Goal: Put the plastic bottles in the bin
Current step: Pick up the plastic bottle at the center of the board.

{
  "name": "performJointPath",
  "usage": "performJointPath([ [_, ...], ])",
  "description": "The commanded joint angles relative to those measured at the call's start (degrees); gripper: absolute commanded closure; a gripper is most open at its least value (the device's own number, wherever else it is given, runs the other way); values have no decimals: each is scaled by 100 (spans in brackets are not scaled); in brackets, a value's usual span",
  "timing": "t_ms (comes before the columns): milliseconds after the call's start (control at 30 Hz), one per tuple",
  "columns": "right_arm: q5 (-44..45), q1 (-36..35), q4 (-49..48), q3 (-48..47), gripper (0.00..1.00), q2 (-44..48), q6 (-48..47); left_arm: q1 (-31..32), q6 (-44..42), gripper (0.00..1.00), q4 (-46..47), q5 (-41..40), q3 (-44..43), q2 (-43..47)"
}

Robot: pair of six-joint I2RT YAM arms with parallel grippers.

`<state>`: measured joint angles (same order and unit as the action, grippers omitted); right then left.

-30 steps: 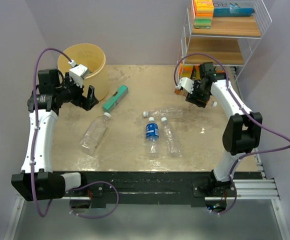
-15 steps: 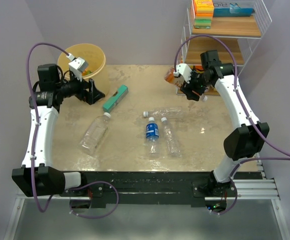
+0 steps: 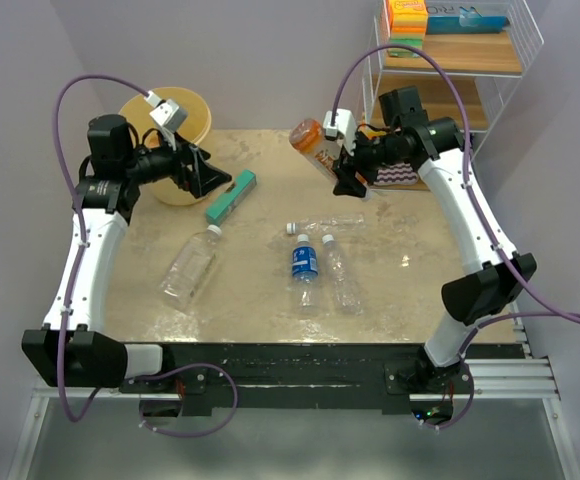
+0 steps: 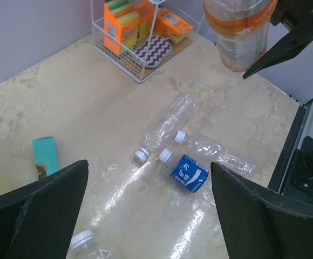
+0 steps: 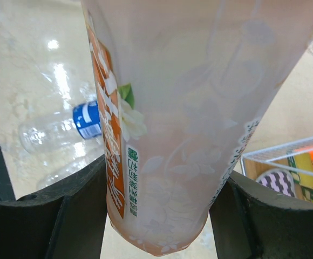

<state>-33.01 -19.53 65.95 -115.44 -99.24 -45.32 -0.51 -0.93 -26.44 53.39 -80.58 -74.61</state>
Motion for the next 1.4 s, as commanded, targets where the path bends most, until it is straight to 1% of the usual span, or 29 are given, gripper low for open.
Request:
performJointPath([
  [0, -574, -130, -74, -365, 61, 221, 479, 358, 505, 1, 849, 146, -187, 175],
  [167, -987, -262, -205, -436, 61, 291, 735, 648, 796, 1, 1421, 76, -20, 306],
  [400, -1435, -437, -504, -567, 62, 371, 1157, 737, 1322, 1, 2107, 163, 77, 315],
  [567, -1822, -481, -627, -585, 62, 353, 1368, 825, 1718, 1, 2765, 260, 130, 280],
  [733, -2191, -526, -899, -392, 62, 449, 1622, 956, 2105, 1, 3206, 295, 139, 201],
  [867, -2262, -604, -1478, -41, 61, 722, 1912, 1167, 2176, 1, 3338, 234, 112, 157],
  [933, -2280, -631, -1620, 118, 61, 809, 2036, 1316, 2220, 1, 3461, 242, 130, 157],
  [1067, -2376, -701, -1621, 136, 61, 810, 2054, 1563, 2255, 0, 3636, 242, 139, 122],
  [1367, -2447, -780, -1586, 197, 60, 827, 2045, 1853, 2993, 1, 4506, 506, 104, -80],
])
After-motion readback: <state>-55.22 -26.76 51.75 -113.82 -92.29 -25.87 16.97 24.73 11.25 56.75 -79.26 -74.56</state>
